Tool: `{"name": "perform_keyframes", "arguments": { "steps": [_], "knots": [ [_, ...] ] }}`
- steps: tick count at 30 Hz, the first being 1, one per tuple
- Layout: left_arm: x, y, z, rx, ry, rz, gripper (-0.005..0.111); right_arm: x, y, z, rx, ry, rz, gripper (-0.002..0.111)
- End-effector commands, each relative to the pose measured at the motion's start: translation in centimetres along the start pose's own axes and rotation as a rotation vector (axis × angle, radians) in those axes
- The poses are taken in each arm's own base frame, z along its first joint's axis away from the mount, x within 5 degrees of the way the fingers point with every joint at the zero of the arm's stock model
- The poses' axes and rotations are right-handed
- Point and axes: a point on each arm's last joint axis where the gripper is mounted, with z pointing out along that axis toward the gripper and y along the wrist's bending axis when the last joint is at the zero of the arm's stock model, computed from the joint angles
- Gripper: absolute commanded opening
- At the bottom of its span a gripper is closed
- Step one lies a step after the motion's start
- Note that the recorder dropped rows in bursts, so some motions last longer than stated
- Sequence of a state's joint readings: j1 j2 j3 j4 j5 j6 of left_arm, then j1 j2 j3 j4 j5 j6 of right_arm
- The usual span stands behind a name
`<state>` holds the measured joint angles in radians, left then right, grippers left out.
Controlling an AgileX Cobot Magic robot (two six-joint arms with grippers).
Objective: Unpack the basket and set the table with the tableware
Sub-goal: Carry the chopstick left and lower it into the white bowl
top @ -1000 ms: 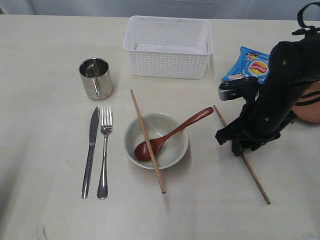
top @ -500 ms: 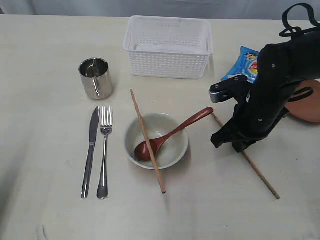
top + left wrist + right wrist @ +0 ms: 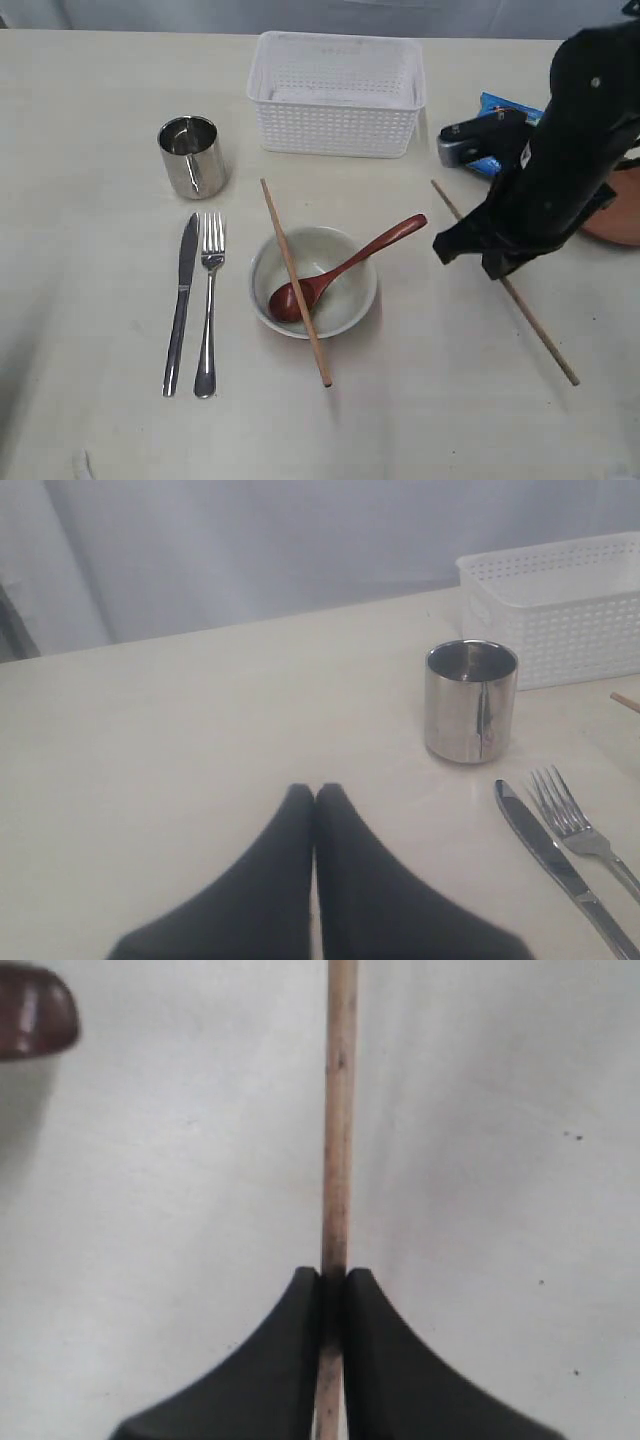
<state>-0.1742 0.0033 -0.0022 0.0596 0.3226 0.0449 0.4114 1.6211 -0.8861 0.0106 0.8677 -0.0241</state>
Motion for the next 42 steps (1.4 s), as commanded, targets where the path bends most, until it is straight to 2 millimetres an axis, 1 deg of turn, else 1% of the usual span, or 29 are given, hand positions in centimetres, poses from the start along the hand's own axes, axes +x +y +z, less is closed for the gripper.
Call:
{"name": "perform_keyframes", "arguments": {
  "steps": [1, 4, 6, 8, 11, 13, 15, 17, 19, 21, 25, 28, 30, 32, 38, 40, 42],
  "knots": [
    [0.1, 0.0, 0.0, 0.000, -0.002, -0.009, 0.000, -0.6, 0.0, -4.1, 0.000, -0.056, 0.053, 0.000],
    [0.1, 0.0, 0.0, 0.000, -0.002, -0.009, 0.000, -1.0, 0.5, -6.5, -0.057, -0.103, 0.088, 0.000],
    [0.1, 0.0, 0.0, 0.000, -0.002, -0.009, 0.000, -1.3, 1.1, -7.8, -0.125, -0.149, 0.116, 0.000],
    [0.1, 0.0, 0.0, 0.000, -0.002, -0.009, 0.000, -1.4, 1.9, -8.6, -0.198, -0.175, 0.128, 0.000],
    [0.1, 0.0, 0.0, 0.000, -0.002, -0.009, 0.000, -1.7, 3.9, -9.2, -0.269, -0.192, 0.088, 0.000],
    [0.1, 0.0, 0.0, 0.000, -0.002, -0.009, 0.000, -1.8, 5.5, -9.0, -0.279, -0.200, 0.042, 0.000],
    [0.1, 0.0, 0.0, 0.000, -0.002, -0.009, 0.000, -2.0, 7.1, -8.4, -0.285, -0.198, -0.008, 0.000],
    [0.1, 0.0, 0.0, 0.000, -0.002, -0.009, 0.000, -2.3, 8.4, -7.6, -0.287, -0.191, -0.042, 0.000],
    [0.1, 0.0, 0.0, 0.000, -0.002, -0.009, 0.000, -2.7, 9.5, -6.3, -0.288, -0.167, -0.049, 0.000],
    [0.1, 0.0, 0.0, 0.000, -0.002, -0.009, 0.000, -3.1, 10.1, -4.9, -0.285, -0.135, -0.054, 0.000],
    [0.1, 0.0, 0.0, 0.000, -0.002, -0.009, 0.000, -3.9, 10.5, -2.4, -0.292, -0.078, -0.026, 0.000],
    [0.1, 0.0, 0.0, 0.000, -0.002, -0.009, 0.000, -4.3, 10.7, -1.2, -0.301, -0.056, -0.005, 0.000],
    [0.1, 0.0, 0.0, 0.000, -0.002, -0.009, 0.000, -4.5, 10.9, -0.9, -0.305, -0.058, -0.004, 0.000],
    [0.1, 0.0, 0.0, 0.000, -0.002, -0.009, 0.000, -4.8, 11.0, -1.0, -0.306, -0.068, -0.017, 0.000],
    [0.1, 0.0, 0.0, 0.000, -0.002, -0.009, 0.000, -6.5, 11.6, -2.4, -0.329, -0.133, -0.016, 0.000],
    [0.1, 0.0, 0.0, 0.000, -0.002, -0.009, 0.000, -7.1, 11.7, -2.4, -0.331, -0.131, 0.004, 0.000],
    [0.1, 0.0, 0.0, 0.000, -0.002, -0.009, 0.000, -7.4, 11.9, -1.7, -0.329, -0.097, 0.019, 0.000]
  ]
}}
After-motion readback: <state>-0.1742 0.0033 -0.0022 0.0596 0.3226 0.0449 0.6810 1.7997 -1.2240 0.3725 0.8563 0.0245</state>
